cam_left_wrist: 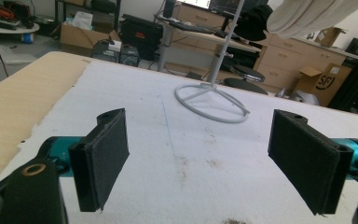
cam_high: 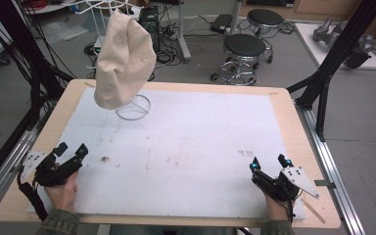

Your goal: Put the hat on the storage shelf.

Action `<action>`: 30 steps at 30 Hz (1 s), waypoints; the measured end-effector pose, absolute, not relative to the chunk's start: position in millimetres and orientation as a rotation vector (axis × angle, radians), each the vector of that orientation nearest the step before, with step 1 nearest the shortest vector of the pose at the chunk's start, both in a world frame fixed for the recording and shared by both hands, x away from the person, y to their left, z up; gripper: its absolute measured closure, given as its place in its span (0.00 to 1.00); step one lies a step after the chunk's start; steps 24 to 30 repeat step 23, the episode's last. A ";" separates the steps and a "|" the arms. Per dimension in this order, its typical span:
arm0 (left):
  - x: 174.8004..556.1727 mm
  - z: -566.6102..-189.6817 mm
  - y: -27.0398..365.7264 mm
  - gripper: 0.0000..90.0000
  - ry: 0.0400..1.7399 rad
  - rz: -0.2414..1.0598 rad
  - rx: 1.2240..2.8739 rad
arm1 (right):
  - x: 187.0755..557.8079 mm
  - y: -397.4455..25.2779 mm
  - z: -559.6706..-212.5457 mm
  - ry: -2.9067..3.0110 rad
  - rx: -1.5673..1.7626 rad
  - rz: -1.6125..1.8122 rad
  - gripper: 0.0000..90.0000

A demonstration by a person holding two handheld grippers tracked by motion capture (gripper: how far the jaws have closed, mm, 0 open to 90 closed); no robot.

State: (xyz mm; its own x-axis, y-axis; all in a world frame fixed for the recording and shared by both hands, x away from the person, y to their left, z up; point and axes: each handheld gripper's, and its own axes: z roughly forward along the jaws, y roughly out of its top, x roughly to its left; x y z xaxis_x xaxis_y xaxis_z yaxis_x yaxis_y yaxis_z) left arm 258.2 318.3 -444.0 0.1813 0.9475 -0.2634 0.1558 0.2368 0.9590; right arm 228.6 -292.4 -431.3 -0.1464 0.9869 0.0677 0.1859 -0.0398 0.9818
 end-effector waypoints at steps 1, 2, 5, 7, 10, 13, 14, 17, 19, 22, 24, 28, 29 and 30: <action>257.8 -444.0 318.9 0.23 1.265 0.810 1.202 | 228.6 -291.9 -431.6 1.438 1.310 1.273 0.13; 257.7 -444.2 319.1 0.23 1.267 0.810 1.199 | 228.7 -291.8 -431.9 1.442 1.309 1.272 0.13; 257.2 -444.6 319.1 0.23 1.272 0.806 1.201 | 228.3 -292.9 -432.3 1.444 1.314 1.275 0.13; 257.1 -444.9 318.8 0.23 1.273 0.804 1.201 | 228.0 -294.1 -432.5 1.442 1.320 1.277 0.13; 256.2 -445.0 318.8 0.23 1.274 0.801 1.201 | 228.0 -295.2 -433.0 1.439 1.328 1.282 0.13; 255.0 -444.9 319.8 0.23 1.275 0.803 1.201 | 228.8 -294.7 -433.2 1.441 1.337 1.287 0.13; 254.6 -445.0 320.6 0.23 1.277 0.803 1.200 | 229.2 -294.8 -432.9 1.450 1.342 1.289 0.13; 254.3 -445.5 322.3 0.23 1.284 0.795 1.202 | 230.7 -293.5 -432.2 1.470 1.351 1.315 0.13; 255.3 -446.0 323.1 0.22 1.296 0.768 1.202 | 232.2 -292.3 -432.8 1.502 1.353 1.312 0.13; 257.8 -446.7 324.2 0.22 1.321 0.721 1.223 | 236.5 -290.1 -436.2 1.573 1.358 1.275 0.13; 258.7 -446.7 324.3 0.22 1.328 0.708 1.236 | 238.5 -289.4 -437.4 1.610 1.365 1.263 0.13; 258.7 -446.7 324.3 0.22 1.328 0.708 1.236 | 238.5 -289.4 -437.4 1.610 1.365 1.263 0.13; 258.7 -446.7 324.3 0.22 1.328 0.708 1.236 | 238.5 -289.4 -437.4 1.610 1.365 1.263 0.13; 258.7 -446.7 324.3 0.22 1.328 0.708 1.236 | 238.5 -289.4 -437.4 1.610 1.365 1.263 0.13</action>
